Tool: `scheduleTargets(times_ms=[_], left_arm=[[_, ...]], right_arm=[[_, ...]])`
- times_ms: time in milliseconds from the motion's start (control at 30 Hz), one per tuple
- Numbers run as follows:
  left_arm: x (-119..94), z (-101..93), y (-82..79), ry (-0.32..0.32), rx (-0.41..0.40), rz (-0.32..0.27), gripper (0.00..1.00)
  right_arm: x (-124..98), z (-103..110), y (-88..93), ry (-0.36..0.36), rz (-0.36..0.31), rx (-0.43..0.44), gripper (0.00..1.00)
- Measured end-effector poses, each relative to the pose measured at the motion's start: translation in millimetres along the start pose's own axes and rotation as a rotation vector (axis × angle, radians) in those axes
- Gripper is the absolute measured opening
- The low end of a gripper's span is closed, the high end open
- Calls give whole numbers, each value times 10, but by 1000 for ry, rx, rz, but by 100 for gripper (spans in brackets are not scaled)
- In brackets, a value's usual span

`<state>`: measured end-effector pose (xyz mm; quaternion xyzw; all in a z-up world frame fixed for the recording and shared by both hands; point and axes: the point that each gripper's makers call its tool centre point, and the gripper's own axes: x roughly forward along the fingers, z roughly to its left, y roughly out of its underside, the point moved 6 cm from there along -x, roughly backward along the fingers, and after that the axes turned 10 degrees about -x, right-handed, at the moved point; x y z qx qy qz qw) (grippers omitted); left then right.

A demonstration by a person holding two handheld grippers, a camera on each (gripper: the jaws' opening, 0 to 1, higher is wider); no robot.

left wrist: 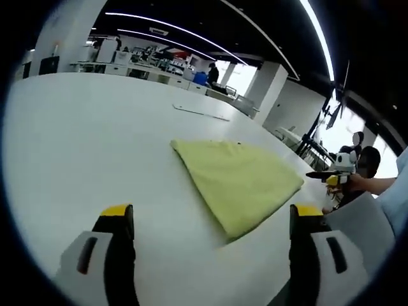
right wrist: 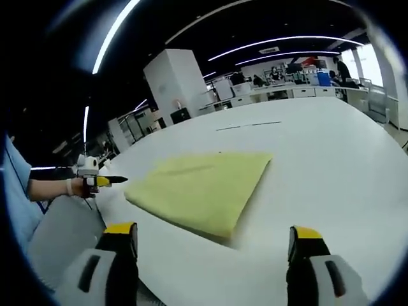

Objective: Fold the garment on the visible template until the final outline fits inside the template.

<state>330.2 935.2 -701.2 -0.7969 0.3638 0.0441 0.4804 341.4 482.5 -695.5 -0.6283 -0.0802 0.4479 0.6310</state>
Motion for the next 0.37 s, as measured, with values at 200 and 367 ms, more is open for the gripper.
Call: scheduleTargets(times_ms=[200, 367], left_arm=[[0, 0, 8, -3, -4, 2, 99], [8, 8, 29, -5, -8, 11, 99]], right_arm=[[-7, -7, 23, 6, 3, -2, 98], [-1, -20, 24, 8, 5, 4, 97]])
